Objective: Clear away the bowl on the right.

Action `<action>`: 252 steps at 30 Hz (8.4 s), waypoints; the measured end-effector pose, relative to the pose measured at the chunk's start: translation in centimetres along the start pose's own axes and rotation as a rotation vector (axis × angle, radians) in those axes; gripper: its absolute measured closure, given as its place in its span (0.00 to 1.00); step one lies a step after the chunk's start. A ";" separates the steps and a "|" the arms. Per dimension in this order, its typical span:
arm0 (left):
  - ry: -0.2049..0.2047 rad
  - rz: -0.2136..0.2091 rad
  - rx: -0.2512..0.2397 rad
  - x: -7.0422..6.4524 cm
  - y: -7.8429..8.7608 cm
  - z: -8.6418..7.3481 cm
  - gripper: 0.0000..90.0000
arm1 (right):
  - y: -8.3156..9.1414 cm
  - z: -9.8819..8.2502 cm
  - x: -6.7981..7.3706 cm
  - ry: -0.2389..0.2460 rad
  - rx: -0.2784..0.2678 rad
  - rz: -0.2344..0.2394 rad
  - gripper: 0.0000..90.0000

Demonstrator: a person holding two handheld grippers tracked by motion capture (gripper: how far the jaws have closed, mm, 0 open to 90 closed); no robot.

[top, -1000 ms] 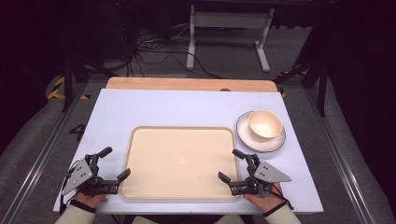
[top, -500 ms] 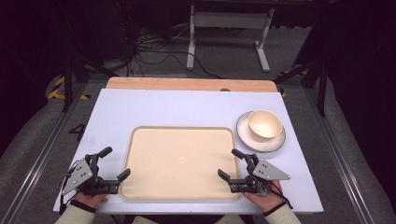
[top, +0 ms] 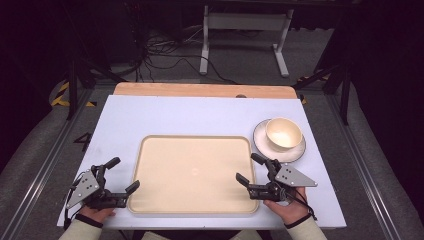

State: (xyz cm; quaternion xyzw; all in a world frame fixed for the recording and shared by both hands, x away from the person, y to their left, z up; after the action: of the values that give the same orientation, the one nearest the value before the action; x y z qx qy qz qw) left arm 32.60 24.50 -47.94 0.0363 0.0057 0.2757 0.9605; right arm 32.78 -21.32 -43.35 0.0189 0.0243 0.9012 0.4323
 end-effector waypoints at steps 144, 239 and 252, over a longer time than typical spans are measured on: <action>-0.011 0.010 -0.004 -0.1 0.1 0.0 0.00 | -1.5 7.4 -18.4 -0.166 0.608 -0.700 0.55; -0.001 0.005 -0.002 0.0 0.0 0.0 0.00 | -4.0 7.6 -18.1 -0.514 1.087 -0.756 0.91; -0.001 0.005 -0.002 0.0 0.0 0.0 0.00 | -4.1 10.2 -16.0 -0.491 1.076 -0.715 0.91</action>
State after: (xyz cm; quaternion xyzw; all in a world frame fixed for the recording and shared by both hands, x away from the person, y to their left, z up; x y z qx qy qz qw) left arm 32.57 24.52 -47.94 0.0356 0.0048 0.2782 0.9598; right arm 46.55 -30.96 -33.64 0.4251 0.3740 0.5355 0.6266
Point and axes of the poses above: each handheld gripper's, and its own axes: y roughly backward along the jaws, z roughly out of its top, x roughly to its left, the point moved 3 cm from there along -y, roughly forward along the jaws, and after that the axes turned 11 degrees about -z, right-handed, at the moved point
